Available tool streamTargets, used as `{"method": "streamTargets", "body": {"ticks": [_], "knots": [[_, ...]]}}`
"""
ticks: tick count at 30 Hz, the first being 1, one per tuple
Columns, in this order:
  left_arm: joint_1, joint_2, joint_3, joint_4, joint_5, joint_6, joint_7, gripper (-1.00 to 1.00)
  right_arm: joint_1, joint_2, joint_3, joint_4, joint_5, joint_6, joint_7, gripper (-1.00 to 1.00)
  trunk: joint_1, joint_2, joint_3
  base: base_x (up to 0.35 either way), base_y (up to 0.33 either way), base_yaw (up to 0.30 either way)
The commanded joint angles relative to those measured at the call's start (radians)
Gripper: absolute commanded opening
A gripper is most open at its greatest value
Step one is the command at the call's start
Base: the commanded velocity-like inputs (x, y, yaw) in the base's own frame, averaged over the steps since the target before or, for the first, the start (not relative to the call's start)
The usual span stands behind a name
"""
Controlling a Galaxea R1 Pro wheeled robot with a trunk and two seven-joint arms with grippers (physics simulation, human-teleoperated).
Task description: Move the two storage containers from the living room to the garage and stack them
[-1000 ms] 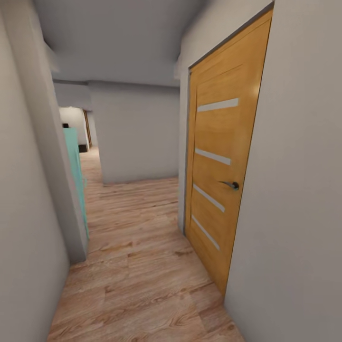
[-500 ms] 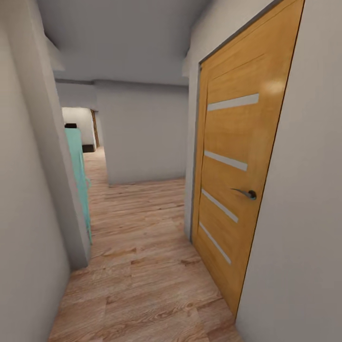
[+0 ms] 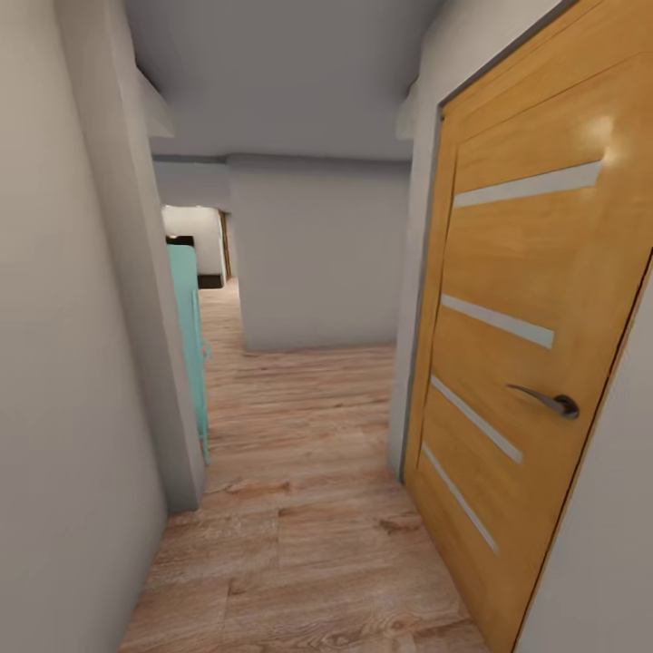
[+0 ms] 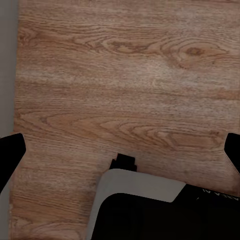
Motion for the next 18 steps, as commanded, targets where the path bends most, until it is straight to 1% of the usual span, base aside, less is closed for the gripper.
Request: {"method": "streamTargets", "body": {"ticks": [1,7,9,12,18], "knots": [[-0.001,0.000,0.000,0.001,0.006,-0.003,0.001,1.00,-0.001,0.000,0.007,0.003,0.001,-0.005,-0.001,1.00,0.001,-0.001,-0.001,0.320,0.000,0.269],[-0.001,0.000,0.000,0.001,0.006,-0.003,0.001,1.00,-0.001,0.000,0.007,0.003,0.001,-0.005,-0.001,1.00,0.001,-0.001,-0.001,0.321,0.000,0.269],[-0.001,0.000,0.000,0.001,0.006,-0.003,0.001,1.00,-0.001,0.000,0.008,0.003,0.002,-0.005,0.000,1.00,0.001,-0.001,-0.001,0.320,0.000,0.178],[-0.001,0.000,0.000,0.001,0.006,-0.003,0.001,1.00,-0.001,-0.001,0.008,0.003,0.003,-0.005,0.000,1.00,0.001,-0.001,-0.001,0.320,0.000,0.082],[-0.001,0.000,0.000,0.001,0.006,-0.003,0.001,1.00,-0.001,-0.004,0.008,0.003,0.003,-0.006,0.001,1.00,0.001,-0.001,-0.001,0.320,0.000,0.016]]}}
